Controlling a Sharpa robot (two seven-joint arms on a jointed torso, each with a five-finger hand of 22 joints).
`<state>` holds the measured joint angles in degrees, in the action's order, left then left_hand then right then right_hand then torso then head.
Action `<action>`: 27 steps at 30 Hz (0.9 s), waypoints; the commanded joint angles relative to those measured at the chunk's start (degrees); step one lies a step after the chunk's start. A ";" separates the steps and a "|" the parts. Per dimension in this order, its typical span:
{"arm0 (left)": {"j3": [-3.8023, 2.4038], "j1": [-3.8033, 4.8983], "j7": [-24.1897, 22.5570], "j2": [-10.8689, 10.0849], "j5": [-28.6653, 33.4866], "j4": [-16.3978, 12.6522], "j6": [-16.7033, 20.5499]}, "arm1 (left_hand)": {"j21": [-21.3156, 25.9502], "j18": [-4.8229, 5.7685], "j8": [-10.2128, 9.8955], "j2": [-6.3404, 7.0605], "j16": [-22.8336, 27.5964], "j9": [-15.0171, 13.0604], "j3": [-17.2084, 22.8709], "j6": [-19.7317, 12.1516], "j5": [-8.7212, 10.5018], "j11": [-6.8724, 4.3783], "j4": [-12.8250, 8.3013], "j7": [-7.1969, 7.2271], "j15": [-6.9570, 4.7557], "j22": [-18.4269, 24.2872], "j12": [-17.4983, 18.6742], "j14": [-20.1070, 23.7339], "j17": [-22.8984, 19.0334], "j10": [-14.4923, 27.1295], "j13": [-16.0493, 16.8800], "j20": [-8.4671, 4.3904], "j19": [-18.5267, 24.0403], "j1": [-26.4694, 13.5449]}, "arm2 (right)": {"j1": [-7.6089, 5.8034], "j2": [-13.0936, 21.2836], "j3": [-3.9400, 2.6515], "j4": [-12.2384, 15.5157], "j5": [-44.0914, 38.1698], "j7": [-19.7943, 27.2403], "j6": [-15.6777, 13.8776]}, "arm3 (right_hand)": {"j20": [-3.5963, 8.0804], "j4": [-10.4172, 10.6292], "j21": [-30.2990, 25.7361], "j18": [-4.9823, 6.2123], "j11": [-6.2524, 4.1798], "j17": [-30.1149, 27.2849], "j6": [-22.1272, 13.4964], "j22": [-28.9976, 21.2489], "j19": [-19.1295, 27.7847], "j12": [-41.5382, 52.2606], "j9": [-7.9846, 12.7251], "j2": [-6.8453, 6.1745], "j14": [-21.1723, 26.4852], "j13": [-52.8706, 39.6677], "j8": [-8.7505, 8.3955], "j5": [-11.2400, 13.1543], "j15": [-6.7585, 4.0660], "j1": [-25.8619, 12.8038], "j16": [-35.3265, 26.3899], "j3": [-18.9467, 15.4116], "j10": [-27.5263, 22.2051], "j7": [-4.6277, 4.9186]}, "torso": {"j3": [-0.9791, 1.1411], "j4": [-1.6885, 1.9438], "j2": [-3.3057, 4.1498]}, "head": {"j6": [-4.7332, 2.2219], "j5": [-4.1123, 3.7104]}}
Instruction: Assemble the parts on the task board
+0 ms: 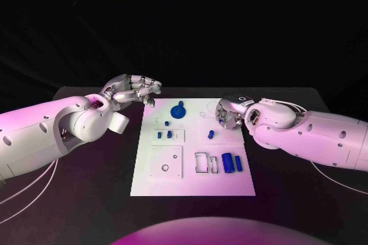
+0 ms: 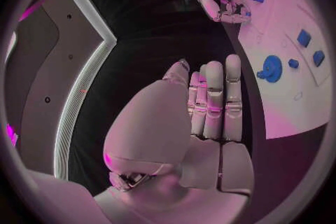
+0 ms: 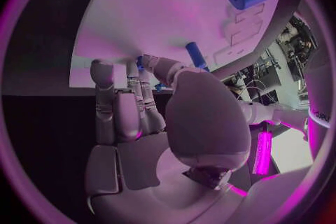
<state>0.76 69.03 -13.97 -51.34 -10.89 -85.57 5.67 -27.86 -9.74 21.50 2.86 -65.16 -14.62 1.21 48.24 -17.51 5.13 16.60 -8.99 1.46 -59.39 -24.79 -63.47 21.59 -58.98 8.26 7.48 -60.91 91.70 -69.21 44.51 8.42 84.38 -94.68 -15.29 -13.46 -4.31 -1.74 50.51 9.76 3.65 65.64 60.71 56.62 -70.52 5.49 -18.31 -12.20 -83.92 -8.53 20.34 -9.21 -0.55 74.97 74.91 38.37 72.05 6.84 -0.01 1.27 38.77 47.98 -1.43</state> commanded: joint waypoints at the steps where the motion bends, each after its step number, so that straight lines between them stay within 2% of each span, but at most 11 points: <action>1: -0.03 0.05 0.20 -0.05 0.26 -0.22 -1.06 | 0.37 -0.66 0.13 0.47 0.36 0.07 0.42 0.38 -0.07 -0.03 0.05 -0.01 -0.29 0.05 -0.11 -0.09 -0.06 -0.50 -0.05 -0.13 -0.32 -0.14 | 0.74 -0.16 0.44 0.11 -2.64 -2.50 1.02 | 0.07 -0.37 0.99 -1.14 -0.46 0.19 0.59 0.94 -0.49 0.28 -0.60 0.91 -2.41 -0.49 0.48 0.16 -0.51 0.39 0.52 0.35 1.05 0.00 | -0.02 -0.02 -0.01 | 0.15 -0.01; 13: -0.02 0.05 0.82 -0.12 -0.21 -0.27 -1.17 | 0.49 -0.64 0.07 0.50 0.46 0.13 0.66 0.21 -0.16 0.00 0.03 -0.05 -0.28 0.08 0.03 -0.08 -0.09 -0.41 -0.16 -0.15 -0.35 -0.17 | 0.87 0.30 0.44 0.98 -4.75 -4.52 -3.12 | 0.31 -0.64 2.77 -1.41 -0.75 0.38 0.92 2.68 -1.05 0.19 -1.55 1.01 -2.52 -0.98 1.08 -0.08 -0.75 0.20 1.18 0.59 1.89 -0.17 | -0.04 0.03 -0.06 | 0.28 -0.08; 27: -0.01 0.05 1.56 -0.10 -0.72 -0.01 -0.94 | 0.59 -0.62 0.05 0.53 0.54 0.16 0.90 0.13 -0.44 0.03 0.02 -0.08 -0.27 0.10 0.12 -0.07 -0.12 -0.35 -0.25 -0.16 -0.39 -0.19 | 0.58 2.31 0.31 3.80 -4.94 -4.72 -8.43 | 0.34 -0.63 2.80 -1.40 -0.79 0.40 0.93 2.78 -0.98 0.09 -1.76 0.86 -2.52 -1.07 1.17 -0.11 -0.79 0.01 1.31 0.60 1.97 -0.23 | -0.02 0.00 -0.07 | 0.02 -0.16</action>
<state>0.79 69.04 -12.54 -51.47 -11.26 -85.54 5.41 -27.66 -9.74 21.49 2.86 -64.93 -14.50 1.76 48.24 -17.77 5.13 16.68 -8.99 1.46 -59.34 -24.79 -63.46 21.55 -58.98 8.07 7.48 -60.91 91.70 -68.49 46.62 8.82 87.90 -98.37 -19.00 -19.37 -4.00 -2.29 53.08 9.22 3.77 66.01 61.25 59.34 -71.23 5.60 -19.93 -11.59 -83.93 -9.61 21.22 -9.13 -0.94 75.12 76.01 38.90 72.69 6.68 -0.05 1.27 38.69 48.05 -1.56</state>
